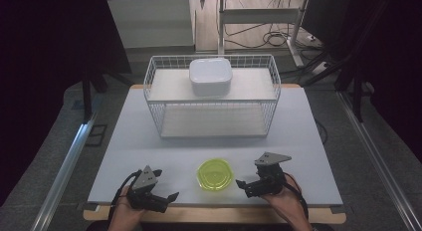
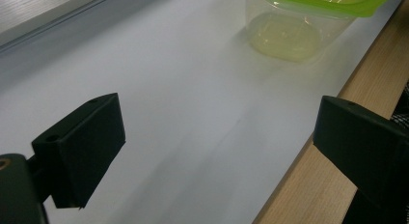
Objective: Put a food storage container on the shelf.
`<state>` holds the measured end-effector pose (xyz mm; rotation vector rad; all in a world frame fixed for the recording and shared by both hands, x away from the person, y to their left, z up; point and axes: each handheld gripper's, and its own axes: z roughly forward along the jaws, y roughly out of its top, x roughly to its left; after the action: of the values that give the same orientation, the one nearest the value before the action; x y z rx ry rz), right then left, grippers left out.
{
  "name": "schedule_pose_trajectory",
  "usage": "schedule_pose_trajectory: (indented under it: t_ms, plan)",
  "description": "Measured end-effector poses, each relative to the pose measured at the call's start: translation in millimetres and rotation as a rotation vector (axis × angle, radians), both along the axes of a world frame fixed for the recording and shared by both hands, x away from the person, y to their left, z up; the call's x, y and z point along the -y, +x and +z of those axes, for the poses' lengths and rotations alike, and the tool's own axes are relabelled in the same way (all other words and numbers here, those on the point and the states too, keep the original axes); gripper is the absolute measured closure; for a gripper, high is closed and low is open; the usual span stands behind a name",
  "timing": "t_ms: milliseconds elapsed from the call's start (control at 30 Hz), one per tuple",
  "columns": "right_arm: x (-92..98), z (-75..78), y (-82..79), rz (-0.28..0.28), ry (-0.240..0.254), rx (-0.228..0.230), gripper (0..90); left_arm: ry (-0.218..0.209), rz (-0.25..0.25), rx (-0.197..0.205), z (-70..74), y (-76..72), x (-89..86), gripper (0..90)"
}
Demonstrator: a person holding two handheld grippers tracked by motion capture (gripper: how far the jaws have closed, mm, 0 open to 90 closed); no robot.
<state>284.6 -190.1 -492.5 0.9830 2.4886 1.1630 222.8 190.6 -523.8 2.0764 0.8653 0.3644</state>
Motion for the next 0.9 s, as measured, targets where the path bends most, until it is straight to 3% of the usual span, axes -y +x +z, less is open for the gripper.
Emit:
schedule_pose_trajectory:
  t_ms: [167, 433, 567, 733, 900]
  plan:
    - [-6.5, 2.9, -0.4, -0.008, 0.010, -0.036, 4.6, 0.002, -0.001, -0.003, -0.6, 0.4, 0.2, 3.9]
    - [-11.0, 11.0, 4.7, 0.001, 0.094, -0.103, 26.3, 0.005, -0.001, -0.003, -1.3, 0.5, 1.4, 3.9]
    - [-15.2, 9.9, 12.7, -0.005, 0.151, -0.159, 33.8, 0.010, -0.003, -0.003, -1.6, 0.6, 2.1, 3.9]
    - [-21.7, 7.2, 22.8, -0.016, 0.183, -0.207, 42.4, 0.015, -0.005, -0.005, -2.3, 0.6, 3.2, 3.9]
    - [-25.5, 2.1, 35.4, -0.029, 0.232, -0.303, 50.0, 0.018, -0.006, -0.007, -2.6, 0.7, 3.6, 3.9]
